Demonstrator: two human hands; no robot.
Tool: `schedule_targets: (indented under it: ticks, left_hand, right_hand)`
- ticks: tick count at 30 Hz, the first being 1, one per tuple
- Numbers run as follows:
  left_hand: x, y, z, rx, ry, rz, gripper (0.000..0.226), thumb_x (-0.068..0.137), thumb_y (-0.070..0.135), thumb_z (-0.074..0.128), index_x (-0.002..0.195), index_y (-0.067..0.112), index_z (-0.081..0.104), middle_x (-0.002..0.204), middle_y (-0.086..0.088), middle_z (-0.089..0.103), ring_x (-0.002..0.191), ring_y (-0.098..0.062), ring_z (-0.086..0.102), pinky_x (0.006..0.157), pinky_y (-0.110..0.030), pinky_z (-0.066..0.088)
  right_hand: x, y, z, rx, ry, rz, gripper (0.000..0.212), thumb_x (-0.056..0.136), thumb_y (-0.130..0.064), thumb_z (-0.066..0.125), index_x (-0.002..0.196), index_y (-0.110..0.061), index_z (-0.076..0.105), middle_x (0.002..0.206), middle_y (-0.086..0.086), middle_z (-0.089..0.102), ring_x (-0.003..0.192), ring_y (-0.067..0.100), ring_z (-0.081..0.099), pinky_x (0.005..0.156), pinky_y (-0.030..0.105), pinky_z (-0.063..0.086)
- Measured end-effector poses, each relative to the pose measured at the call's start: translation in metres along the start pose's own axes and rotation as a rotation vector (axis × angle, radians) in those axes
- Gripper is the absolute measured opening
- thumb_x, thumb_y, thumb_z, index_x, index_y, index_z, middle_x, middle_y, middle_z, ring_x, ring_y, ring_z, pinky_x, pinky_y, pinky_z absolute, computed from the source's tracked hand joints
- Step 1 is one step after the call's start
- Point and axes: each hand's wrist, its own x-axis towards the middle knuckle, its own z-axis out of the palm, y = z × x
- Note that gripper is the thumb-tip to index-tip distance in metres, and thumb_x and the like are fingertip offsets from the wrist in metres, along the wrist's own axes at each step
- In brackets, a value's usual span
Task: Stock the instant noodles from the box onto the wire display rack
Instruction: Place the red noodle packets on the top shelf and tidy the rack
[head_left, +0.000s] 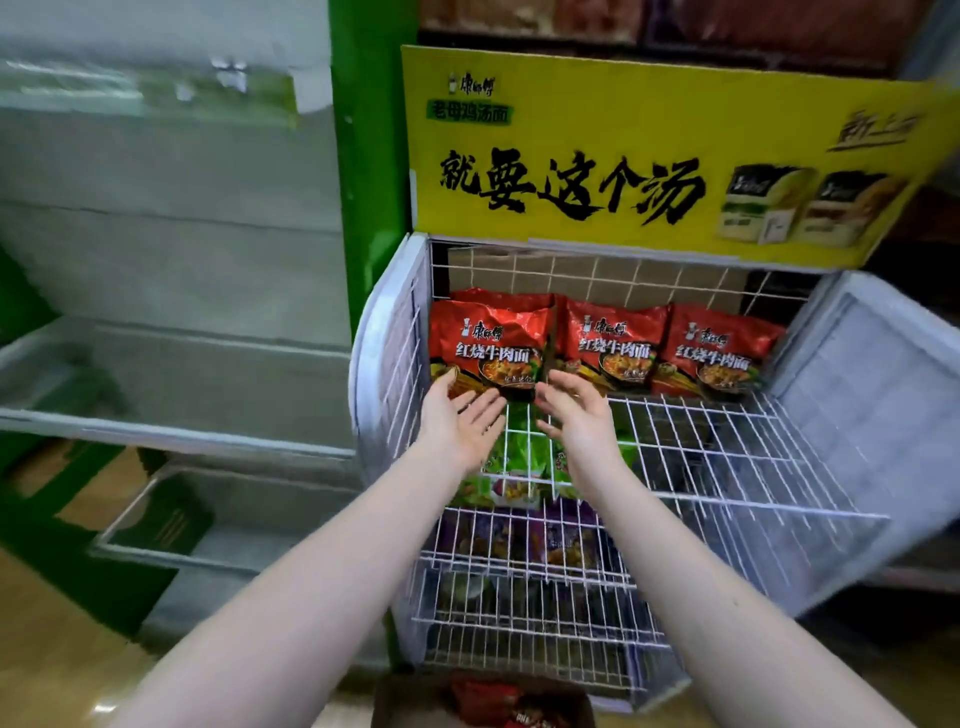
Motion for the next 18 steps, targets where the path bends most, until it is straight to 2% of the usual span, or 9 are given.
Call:
schedule_targets:
  ticks: [4, 7, 9, 11, 14, 18]
  left_hand:
    - [-0.036, -0.011, -0.016, 0.068, -0.072, -0.054, 0.055, 0.097, 0.041, 0.038, 0.139, 0.005, 0.038, 0.132, -0.013, 0.057, 0.123, -0.027, 0.052, 0.101, -0.038, 0.039]
    - [-0.055, -0.018, -0.029, 0.079, -0.114, -0.074, 0.052, 0.098, 0.04, 0.037, 0.137, 0.006, 0.041, 0.131, -0.011, 0.058, 0.121, -0.026, 0.053, 0.097, -0.038, 0.041]
    - [-0.061, -0.024, -0.04, 0.081, -0.121, -0.083, 0.052, 0.099, 0.04, 0.035, 0.137, 0.006, 0.041, 0.132, -0.01, 0.057, 0.122, -0.026, 0.053, 0.094, -0.036, 0.043]
    - [-0.065, -0.033, -0.053, 0.069, -0.112, -0.093, 0.053, 0.099, 0.04, 0.034, 0.137, 0.005, 0.042, 0.132, -0.01, 0.058, 0.12, -0.026, 0.054, 0.094, -0.036, 0.044]
    - [-0.068, -0.052, -0.076, 0.046, -0.078, -0.12, 0.052, 0.099, 0.041, 0.034, 0.137, 0.006, 0.043, 0.129, -0.01, 0.059, 0.11, -0.025, 0.058, 0.095, -0.036, 0.044]
    - [-0.07, -0.081, -0.106, 0.046, 0.008, -0.168, 0.049, 0.099, 0.04, 0.034, 0.135, 0.007, 0.045, 0.13, -0.01, 0.058, 0.12, -0.025, 0.054, 0.099, -0.037, 0.042]
  right_hand:
    - [-0.047, 0.008, 0.002, 0.027, 0.036, 0.013, 0.017, 0.094, -0.013, 0.053, 0.11, -0.018, 0.055, 0.123, 0.008, 0.059, 0.113, 0.019, 0.055, 0.096, 0.036, 0.046]
    - [-0.074, 0.018, 0.001, 0.027, 0.037, 0.022, 0.016, 0.093, -0.014, 0.055, 0.108, -0.02, 0.056, 0.123, 0.008, 0.059, 0.113, 0.019, 0.055, 0.09, 0.032, 0.047]
    - [-0.088, 0.029, 0.001, 0.031, 0.037, 0.039, 0.016, 0.093, -0.013, 0.055, 0.107, -0.02, 0.056, 0.119, 0.008, 0.06, 0.107, 0.017, 0.057, 0.087, 0.029, 0.048]
    - [-0.1, 0.042, -0.001, 0.033, 0.04, 0.07, 0.015, 0.093, -0.011, 0.054, 0.107, -0.018, 0.056, 0.111, 0.007, 0.062, 0.101, 0.017, 0.059, 0.086, 0.03, 0.049]
    - [-0.114, 0.067, -0.008, 0.011, 0.053, 0.12, 0.013, 0.093, -0.012, 0.055, 0.1, -0.022, 0.058, 0.117, 0.007, 0.063, 0.109, 0.02, 0.059, 0.087, 0.032, 0.049]
    - [-0.13, 0.101, -0.023, -0.027, 0.066, 0.199, 0.013, 0.093, -0.014, 0.055, 0.1, -0.024, 0.058, 0.119, 0.01, 0.062, 0.111, 0.022, 0.058, 0.094, 0.039, 0.049]
